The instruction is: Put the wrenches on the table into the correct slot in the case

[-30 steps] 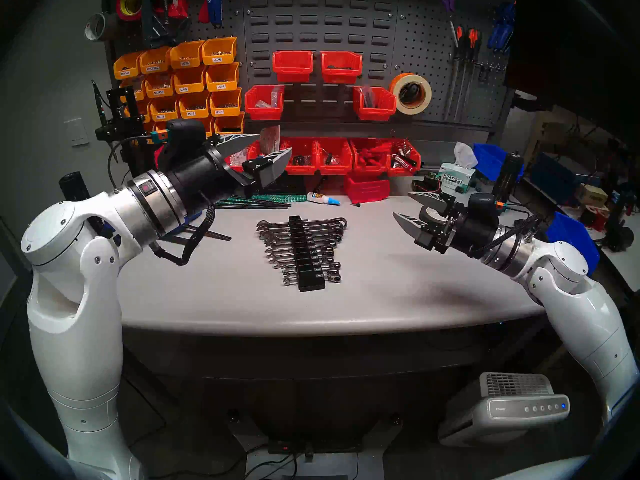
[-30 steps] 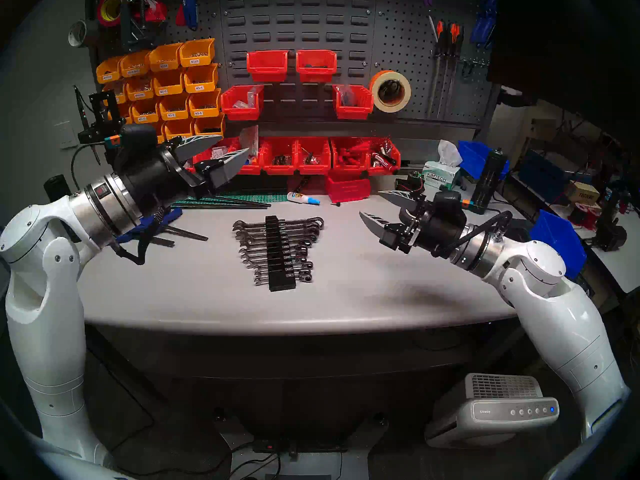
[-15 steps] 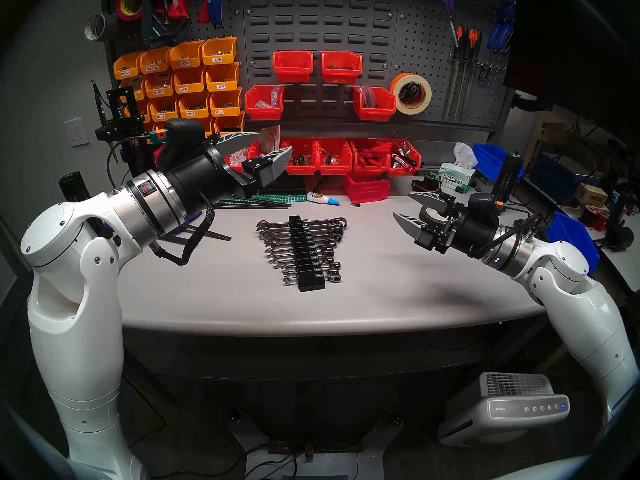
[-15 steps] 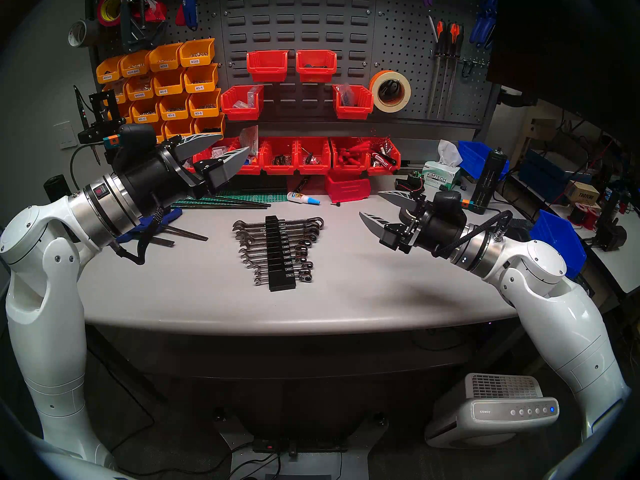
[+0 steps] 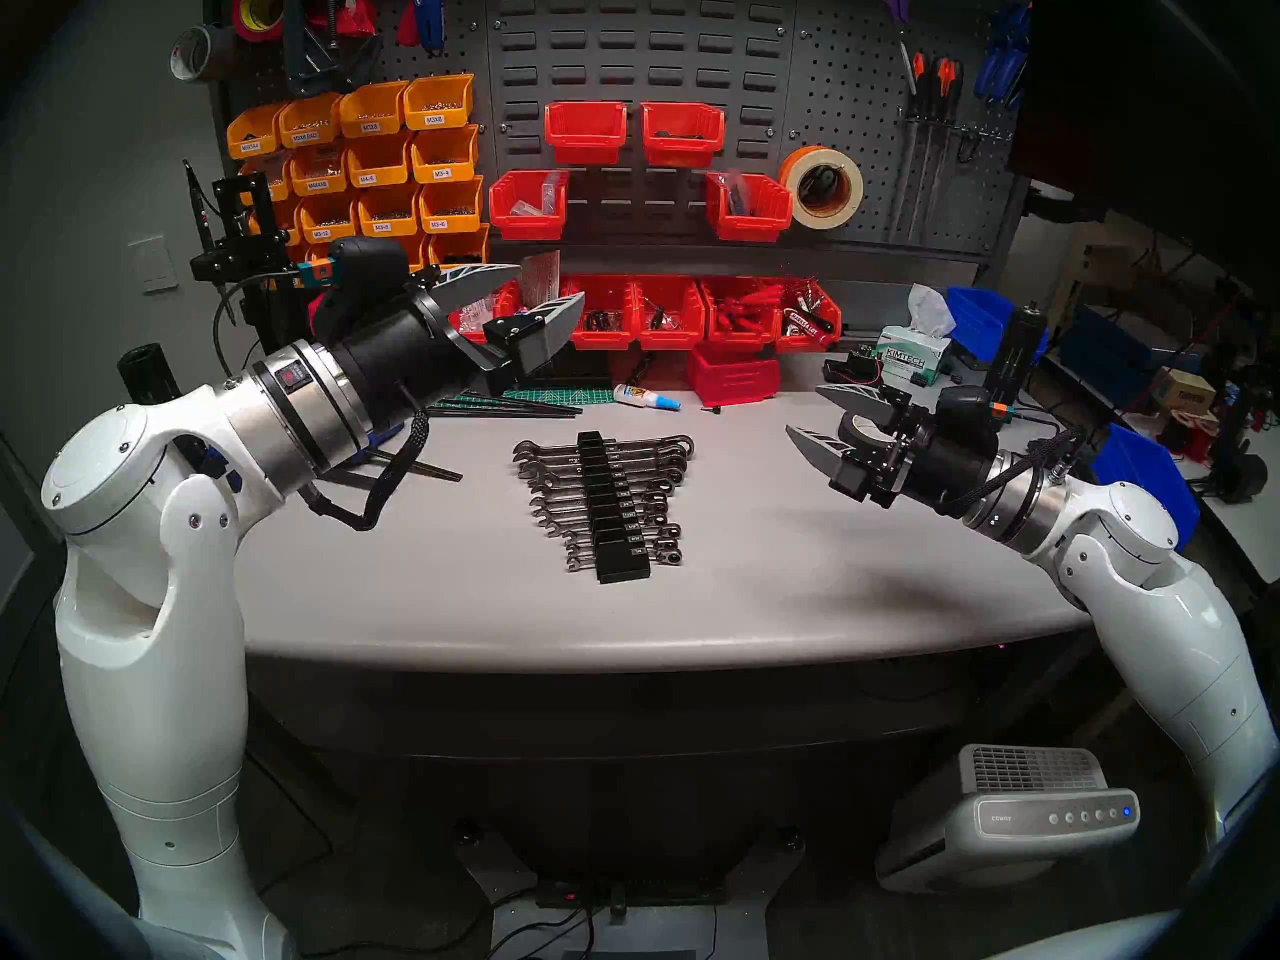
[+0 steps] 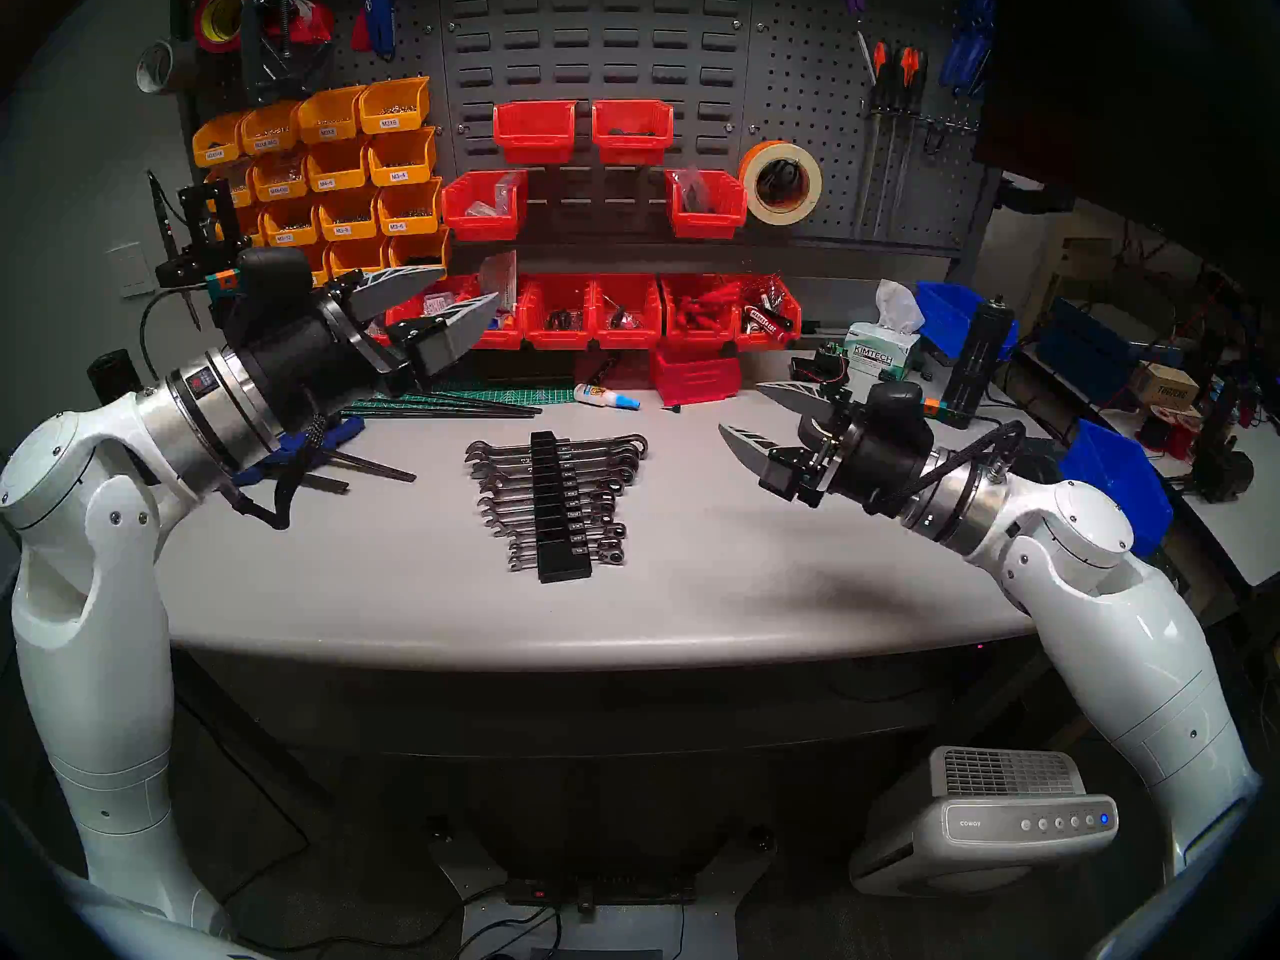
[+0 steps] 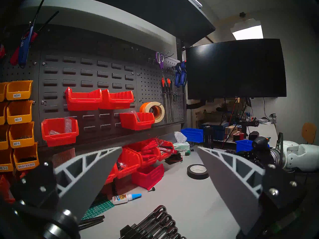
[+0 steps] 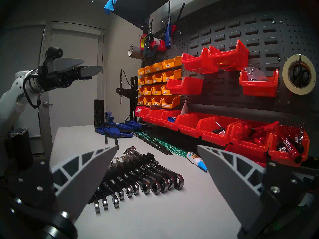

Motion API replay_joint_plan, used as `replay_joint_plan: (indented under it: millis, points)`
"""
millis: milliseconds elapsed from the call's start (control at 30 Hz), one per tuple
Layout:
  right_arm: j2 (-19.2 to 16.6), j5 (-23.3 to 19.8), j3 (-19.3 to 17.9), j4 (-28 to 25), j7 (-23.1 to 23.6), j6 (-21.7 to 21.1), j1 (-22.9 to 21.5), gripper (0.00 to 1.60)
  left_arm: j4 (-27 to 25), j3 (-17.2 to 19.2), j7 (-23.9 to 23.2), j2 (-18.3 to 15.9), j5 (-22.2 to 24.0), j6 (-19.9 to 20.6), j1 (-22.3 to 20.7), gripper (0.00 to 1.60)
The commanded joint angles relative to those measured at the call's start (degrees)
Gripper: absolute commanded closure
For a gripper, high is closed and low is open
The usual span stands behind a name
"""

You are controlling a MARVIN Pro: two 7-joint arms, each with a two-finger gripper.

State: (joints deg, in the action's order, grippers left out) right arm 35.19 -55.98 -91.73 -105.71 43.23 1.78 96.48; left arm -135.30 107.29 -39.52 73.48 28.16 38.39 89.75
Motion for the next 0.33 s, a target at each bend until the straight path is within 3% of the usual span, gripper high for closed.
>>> replay_joint_plan:
  millis: [0, 300]
  points:
    - [-0.2, -0.5, -1.4, -1.0, 0.2, 0.5, -0.8, 0.00, -1.1, 0.2, 0.2, 0.0, -0.2, -0.7, -1.0, 0.00]
    - [-0.2, -0.5, -1.4, -1.0, 0.2, 0.5, -0.8, 0.00, -1.1, 0.2, 0.1, 0.0, -0.3, -0.7, -1.0, 0.00]
